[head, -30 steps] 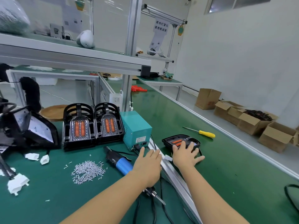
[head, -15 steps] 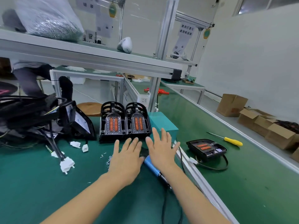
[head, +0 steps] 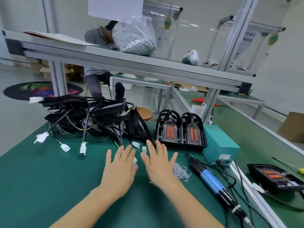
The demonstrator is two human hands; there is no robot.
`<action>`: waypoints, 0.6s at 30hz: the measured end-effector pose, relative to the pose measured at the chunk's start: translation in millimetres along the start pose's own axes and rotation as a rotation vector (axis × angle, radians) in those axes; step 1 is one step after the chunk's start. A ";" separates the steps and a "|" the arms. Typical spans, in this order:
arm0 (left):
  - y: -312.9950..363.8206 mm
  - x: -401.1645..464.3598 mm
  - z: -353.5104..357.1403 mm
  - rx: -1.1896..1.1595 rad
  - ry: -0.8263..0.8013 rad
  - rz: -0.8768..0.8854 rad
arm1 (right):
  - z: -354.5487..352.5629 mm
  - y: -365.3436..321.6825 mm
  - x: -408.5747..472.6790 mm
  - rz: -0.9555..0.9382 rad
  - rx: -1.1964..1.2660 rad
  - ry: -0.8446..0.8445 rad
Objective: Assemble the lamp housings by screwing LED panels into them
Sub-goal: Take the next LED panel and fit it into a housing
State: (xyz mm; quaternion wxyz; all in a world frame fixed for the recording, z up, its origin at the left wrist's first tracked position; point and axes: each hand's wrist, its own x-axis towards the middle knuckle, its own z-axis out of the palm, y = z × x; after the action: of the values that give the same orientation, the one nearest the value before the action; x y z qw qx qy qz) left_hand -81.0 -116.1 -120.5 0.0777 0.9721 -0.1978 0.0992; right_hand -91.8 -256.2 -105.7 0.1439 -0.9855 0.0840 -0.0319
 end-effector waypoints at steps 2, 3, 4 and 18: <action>-18.5 -1.9 -3.2 -0.049 0.046 -0.034 | 3.1 -14.6 6.4 -0.036 0.009 0.010; -27.4 -1.8 -5.6 -0.073 0.072 -0.047 | 3.2 -21.2 10.5 -0.050 0.016 0.018; -35.8 -1.1 -8.2 -0.091 0.096 -0.059 | 2.3 -27.5 15.0 -0.063 0.025 0.025; -98.2 76.4 -69.5 -0.082 0.497 -0.167 | -50.5 -87.6 78.4 -0.141 0.178 0.273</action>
State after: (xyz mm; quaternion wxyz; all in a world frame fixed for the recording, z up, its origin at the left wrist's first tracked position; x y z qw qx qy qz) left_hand 15.9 -41.7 -47.2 0.1713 0.9269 -0.0954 0.3200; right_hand -5.3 -201.3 -29.0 0.2155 -0.9588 0.0303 -0.1827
